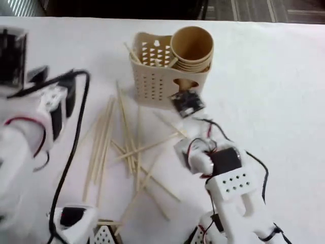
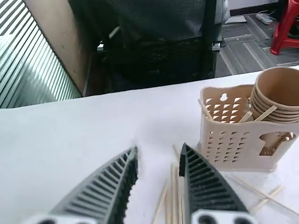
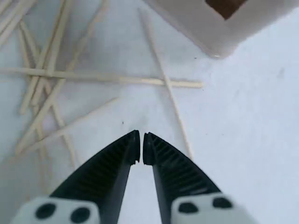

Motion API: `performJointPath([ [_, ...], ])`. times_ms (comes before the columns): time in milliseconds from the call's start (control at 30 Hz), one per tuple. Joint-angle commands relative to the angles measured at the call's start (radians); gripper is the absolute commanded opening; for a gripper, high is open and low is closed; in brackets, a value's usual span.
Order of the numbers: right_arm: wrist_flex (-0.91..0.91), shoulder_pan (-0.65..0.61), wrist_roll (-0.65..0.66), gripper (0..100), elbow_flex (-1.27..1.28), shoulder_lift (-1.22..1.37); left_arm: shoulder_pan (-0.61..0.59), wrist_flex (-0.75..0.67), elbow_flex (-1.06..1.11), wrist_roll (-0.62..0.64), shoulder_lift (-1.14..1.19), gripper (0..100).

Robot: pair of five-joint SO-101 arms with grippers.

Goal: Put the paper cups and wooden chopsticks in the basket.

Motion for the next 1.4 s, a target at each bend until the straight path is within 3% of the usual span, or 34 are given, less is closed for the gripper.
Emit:
performJointPath([
  [0,0.059,-0.104,0.009,3.2,-0.091,-0.015,-0.087,-0.063,0.238,-0.011,-0.171,15],
  [167,0.071,-0.205,0.009,3.2,-0.186,0.004,-0.182,-0.288,0.692,-0.003,-0.423,16],
  [300,0.113,-0.243,0.008,3.2,-0.310,0.159,-0.213,-0.477,1.062,0.003,-0.604,16],
  [567,0.119,-0.303,-0.098,6.5,-0.611,0.593,-0.275,-0.761,1.593,0.198,-0.858,16],
  [733,0.119,-0.325,-0.164,14.3,-0.781,0.832,-0.329,-0.807,1.723,0.227,-0.978,16],
  [1067,0.119,-0.361,-0.166,14.2,-1.162,1.276,-0.351,-0.798,1.821,0.226,-1.153,16],
  [1233,0.125,-0.357,-0.285,14.2,-1.344,1.472,-0.351,-0.749,1.818,0.226,-1.198,16],
  [1367,0.163,-0.355,-0.304,14.1,-1.447,1.577,-0.351,-0.750,1.818,0.226,-1.198,16],
])
